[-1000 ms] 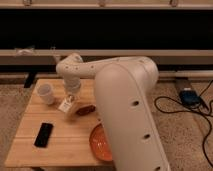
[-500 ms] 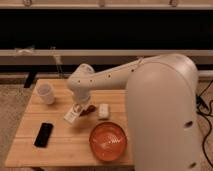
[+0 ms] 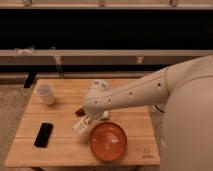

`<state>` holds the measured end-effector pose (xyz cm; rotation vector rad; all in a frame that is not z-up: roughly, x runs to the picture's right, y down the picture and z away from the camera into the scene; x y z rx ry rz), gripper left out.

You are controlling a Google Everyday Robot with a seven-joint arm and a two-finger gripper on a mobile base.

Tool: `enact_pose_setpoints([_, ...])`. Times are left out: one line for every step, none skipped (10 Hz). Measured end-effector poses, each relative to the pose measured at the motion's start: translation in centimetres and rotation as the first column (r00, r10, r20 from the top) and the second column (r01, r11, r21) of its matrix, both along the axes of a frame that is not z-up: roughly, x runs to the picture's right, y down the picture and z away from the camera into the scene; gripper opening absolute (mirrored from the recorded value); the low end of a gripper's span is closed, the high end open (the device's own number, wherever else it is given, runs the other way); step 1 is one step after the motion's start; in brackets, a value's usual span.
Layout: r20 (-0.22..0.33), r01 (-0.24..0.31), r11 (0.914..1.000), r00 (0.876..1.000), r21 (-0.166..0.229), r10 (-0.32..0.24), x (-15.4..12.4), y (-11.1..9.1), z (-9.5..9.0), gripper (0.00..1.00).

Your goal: Place the bottle in the ceramic bowl

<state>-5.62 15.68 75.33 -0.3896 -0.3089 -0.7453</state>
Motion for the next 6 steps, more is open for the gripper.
enact_pose_setpoints([-0.027, -0.031, 0.9995, 0.999, 0.0, 0.031, 1.4, 1.2, -0.9, 0.15])
enact_pose_setpoints([-0.06, -0.068, 0.9977, 0.996, -0.002, 0.067, 3.0, 2.7, -2.1, 0.15])
enact_pose_setpoints([-0.086, -0.101, 0.9949, 0.991, -0.005, 0.1, 4.4, 4.0, -3.0, 0.16])
enact_pose_setpoints([-0.112, -0.13, 0.9915, 0.985, -0.01, 0.128, 5.6, 5.2, -3.8, 0.2])
enact_pose_setpoints([-0.136, -0.155, 0.9878, 0.979, -0.017, 0.151, 6.4, 6.4, -4.4, 0.3])
enact_pose_setpoints([-0.151, -0.175, 0.9844, 0.974, -0.021, 0.169, 6.7, 7.0, -4.7, 0.38])
